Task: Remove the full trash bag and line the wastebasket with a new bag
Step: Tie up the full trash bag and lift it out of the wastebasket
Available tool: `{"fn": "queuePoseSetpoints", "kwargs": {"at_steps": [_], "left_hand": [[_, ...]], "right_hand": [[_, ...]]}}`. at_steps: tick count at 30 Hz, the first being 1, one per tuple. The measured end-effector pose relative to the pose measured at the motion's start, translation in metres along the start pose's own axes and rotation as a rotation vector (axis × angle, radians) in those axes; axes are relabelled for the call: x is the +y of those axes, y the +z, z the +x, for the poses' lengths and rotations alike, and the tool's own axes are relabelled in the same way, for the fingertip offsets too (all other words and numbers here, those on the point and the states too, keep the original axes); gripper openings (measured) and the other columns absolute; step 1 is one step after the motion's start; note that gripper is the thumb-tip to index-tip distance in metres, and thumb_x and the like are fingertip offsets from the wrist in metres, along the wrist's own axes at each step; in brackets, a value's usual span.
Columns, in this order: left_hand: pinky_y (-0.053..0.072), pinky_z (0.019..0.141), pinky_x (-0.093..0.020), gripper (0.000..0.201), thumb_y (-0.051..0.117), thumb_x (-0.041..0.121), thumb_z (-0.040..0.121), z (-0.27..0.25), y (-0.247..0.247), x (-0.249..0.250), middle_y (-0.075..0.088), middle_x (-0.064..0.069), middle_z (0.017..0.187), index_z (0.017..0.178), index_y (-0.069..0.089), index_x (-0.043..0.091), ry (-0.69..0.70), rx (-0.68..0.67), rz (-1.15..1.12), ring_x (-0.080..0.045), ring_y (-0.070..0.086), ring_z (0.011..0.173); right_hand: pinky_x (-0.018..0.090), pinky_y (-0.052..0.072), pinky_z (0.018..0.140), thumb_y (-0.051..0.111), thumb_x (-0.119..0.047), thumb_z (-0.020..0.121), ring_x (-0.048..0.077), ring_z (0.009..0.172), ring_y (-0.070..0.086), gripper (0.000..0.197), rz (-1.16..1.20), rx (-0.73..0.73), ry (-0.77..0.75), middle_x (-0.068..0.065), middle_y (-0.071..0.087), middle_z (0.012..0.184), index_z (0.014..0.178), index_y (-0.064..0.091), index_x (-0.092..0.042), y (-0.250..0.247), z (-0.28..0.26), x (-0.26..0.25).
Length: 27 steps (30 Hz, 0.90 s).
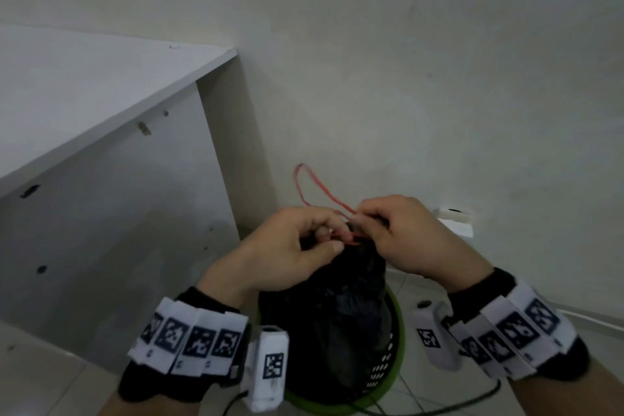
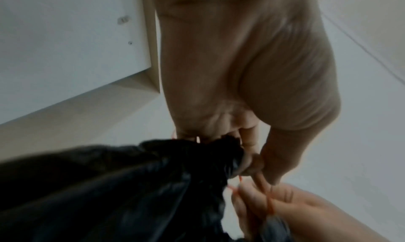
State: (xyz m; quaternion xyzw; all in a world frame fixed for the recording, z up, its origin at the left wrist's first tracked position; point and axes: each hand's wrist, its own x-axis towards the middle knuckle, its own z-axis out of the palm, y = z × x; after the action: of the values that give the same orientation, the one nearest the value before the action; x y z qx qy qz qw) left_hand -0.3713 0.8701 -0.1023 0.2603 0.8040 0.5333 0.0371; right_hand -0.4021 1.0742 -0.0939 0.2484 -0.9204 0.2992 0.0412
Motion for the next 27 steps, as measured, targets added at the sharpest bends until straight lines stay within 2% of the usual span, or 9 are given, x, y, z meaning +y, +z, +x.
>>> {"fn": "queuePoseSetpoints", "kwargs": {"at_steps": [5,8,10,13,17,20,22,24,27], "left_hand": [[0.044,0.074,-0.021,0.008,0.06,-0.003,0.091,0.0,-0.015,0.02,0.061,-0.006,0.078,0.086,0.061,0.003,0.149,-0.062,-0.083,-0.014,0.057,0.074],[0.048,0.076,-0.029,0.012,0.057,-0.002,0.091,0.001,-0.01,0.019,0.067,-0.005,0.078,0.088,0.068,0.004,0.139,-0.061,-0.258,-0.017,0.063,0.075],[0.049,0.079,-0.024,0.018,0.055,-0.003,0.091,-0.002,-0.005,0.015,0.07,-0.005,0.085,0.099,0.071,0.001,0.146,0.006,-0.315,-0.015,0.066,0.082],[0.05,0.089,-0.027,0.024,0.066,0.009,0.09,-0.006,0.001,0.01,0.073,-0.013,0.099,0.111,0.071,-0.002,0.181,0.121,-0.242,-0.021,0.069,0.097],[0.054,0.084,-0.037,0.014,0.077,0.019,0.081,0.001,0.002,0.01,0.073,-0.004,0.086,0.083,0.077,0.006,0.204,0.346,0.045,-0.017,0.069,0.087],[0.049,0.079,-0.028,0.019,0.066,0.03,0.088,0.003,0.0,0.017,0.066,0.0,0.085,0.079,0.07,0.014,0.164,0.295,0.193,-0.01,0.063,0.082],[0.049,0.078,-0.026,0.022,0.057,0.027,0.093,-0.001,-0.002,0.027,0.067,-0.006,0.086,0.085,0.064,0.007,0.072,0.271,-0.067,-0.013,0.062,0.082],[0.053,0.079,-0.032,0.02,0.051,0.02,0.095,-0.005,-0.009,0.036,0.066,-0.01,0.081,0.084,0.059,0.006,0.013,0.313,-0.466,-0.021,0.063,0.08],[0.045,0.047,-0.026,0.02,0.047,0.019,0.098,-0.012,-0.024,0.038,0.052,-0.005,0.066,0.079,0.052,0.013,-0.091,0.349,-0.66,-0.017,0.05,0.055]], "right_hand": [[0.025,0.04,0.061,0.059,-0.03,0.097,0.005,0.061,0.049,0.024,0.216,-0.588,-0.081,-0.003,0.059,0.065,0.076,0.069,-0.031,-0.028,-0.01,-0.028],[0.017,0.042,0.067,0.053,-0.018,0.099,0.001,0.066,0.05,0.023,0.543,-0.718,-0.149,-0.014,0.055,0.066,0.084,0.071,-0.021,-0.03,-0.01,-0.025],[0.012,0.042,0.065,0.051,-0.016,0.097,-0.001,0.063,0.051,0.024,0.776,-0.62,-0.115,-0.011,0.053,0.064,0.083,0.07,-0.016,-0.022,-0.013,-0.015],[0.015,0.035,0.053,0.061,-0.035,0.092,0.005,0.054,0.043,0.026,1.059,-0.424,0.011,-0.006,0.05,0.059,0.08,0.072,-0.014,-0.006,-0.015,-0.003],[0.013,0.035,0.051,0.068,-0.033,0.087,0.004,0.051,0.043,0.026,1.165,-0.352,0.113,-0.001,0.054,0.061,0.082,0.071,-0.008,-0.004,-0.01,-0.005],[0.009,0.039,0.047,0.051,-0.015,0.097,0.0,0.046,0.05,0.026,1.114,-0.279,0.207,-0.005,0.06,0.056,0.085,0.065,0.004,-0.014,-0.006,-0.009],[0.013,0.035,0.048,0.047,-0.004,0.097,0.008,0.054,0.05,0.024,1.037,-0.199,0.258,0.003,0.062,0.065,0.092,0.066,0.01,-0.02,-0.002,-0.006],[0.026,0.024,0.053,0.049,-0.007,0.087,0.024,0.063,0.037,0.024,0.96,-0.138,0.281,0.015,0.056,0.076,0.085,0.072,0.001,-0.028,-0.001,0.0],[0.022,0.032,0.057,0.051,-0.005,0.096,0.014,0.061,0.047,0.026,0.691,-0.114,0.253,0.003,0.064,0.073,0.083,0.074,-0.007,-0.039,-0.008,0.004]]}}
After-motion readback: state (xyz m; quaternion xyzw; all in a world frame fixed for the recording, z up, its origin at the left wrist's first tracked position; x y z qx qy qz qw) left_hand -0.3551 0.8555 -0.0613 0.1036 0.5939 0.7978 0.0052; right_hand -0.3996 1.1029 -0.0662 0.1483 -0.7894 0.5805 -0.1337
